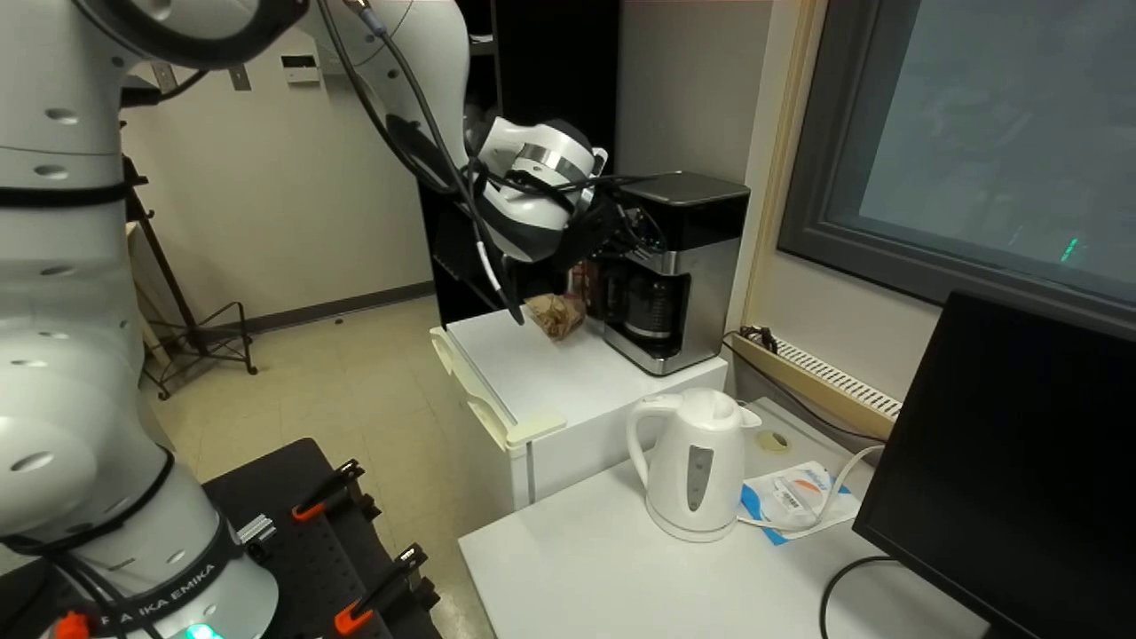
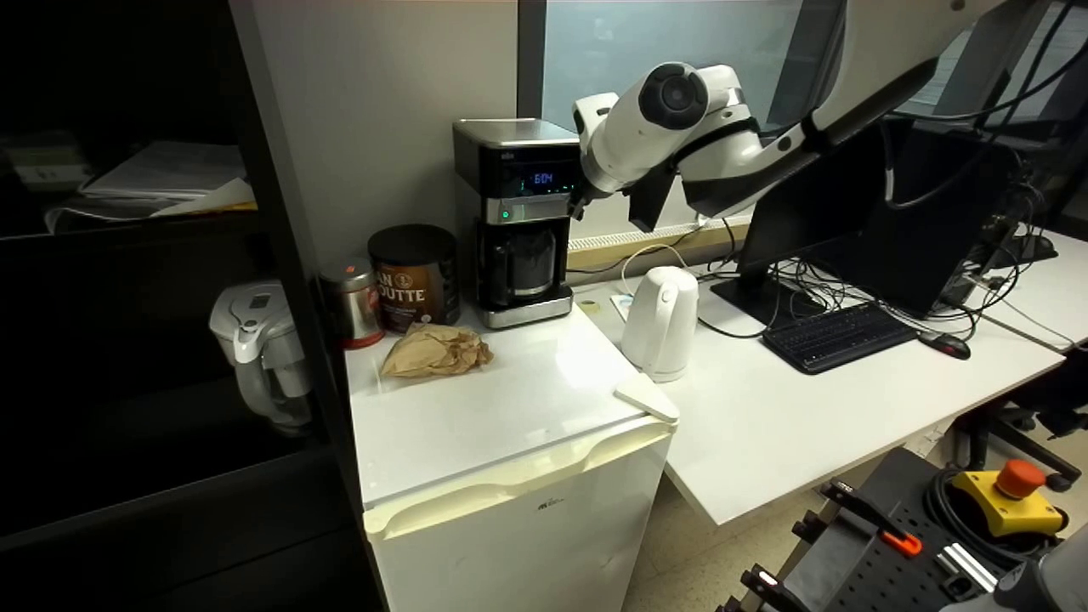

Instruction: Press a button on the coffee maker

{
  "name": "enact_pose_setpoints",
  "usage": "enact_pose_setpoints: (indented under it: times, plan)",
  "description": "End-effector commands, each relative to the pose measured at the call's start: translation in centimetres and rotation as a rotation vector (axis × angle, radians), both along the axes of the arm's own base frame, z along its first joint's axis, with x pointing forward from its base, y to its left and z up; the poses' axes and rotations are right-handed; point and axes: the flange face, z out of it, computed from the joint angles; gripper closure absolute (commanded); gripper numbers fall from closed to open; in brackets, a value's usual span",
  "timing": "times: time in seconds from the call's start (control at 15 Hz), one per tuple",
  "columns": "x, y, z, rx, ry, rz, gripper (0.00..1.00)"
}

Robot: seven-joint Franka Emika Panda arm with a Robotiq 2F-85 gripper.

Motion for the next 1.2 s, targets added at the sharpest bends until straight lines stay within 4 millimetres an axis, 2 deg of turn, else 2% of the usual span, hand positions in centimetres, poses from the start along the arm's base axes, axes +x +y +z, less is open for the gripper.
enact_pose_setpoints:
  times: [0.0,0.27,0.53,0.93,1.13]
  plan:
    - [1.9,0.6,0.0,0.015,-0.028,0.029,1.00]
    - [2.3,0.8,0.3,0.027,-0.032,0.034,1.00]
    - [0.7,1.4,0.0,0.051,-0.003,0.067,0.99]
    - [-5.1,3.3,-2.4,0.073,0.110,0.148,0.99]
    - [-7.9,4.4,-2.8,0.059,0.147,0.172,1.00]
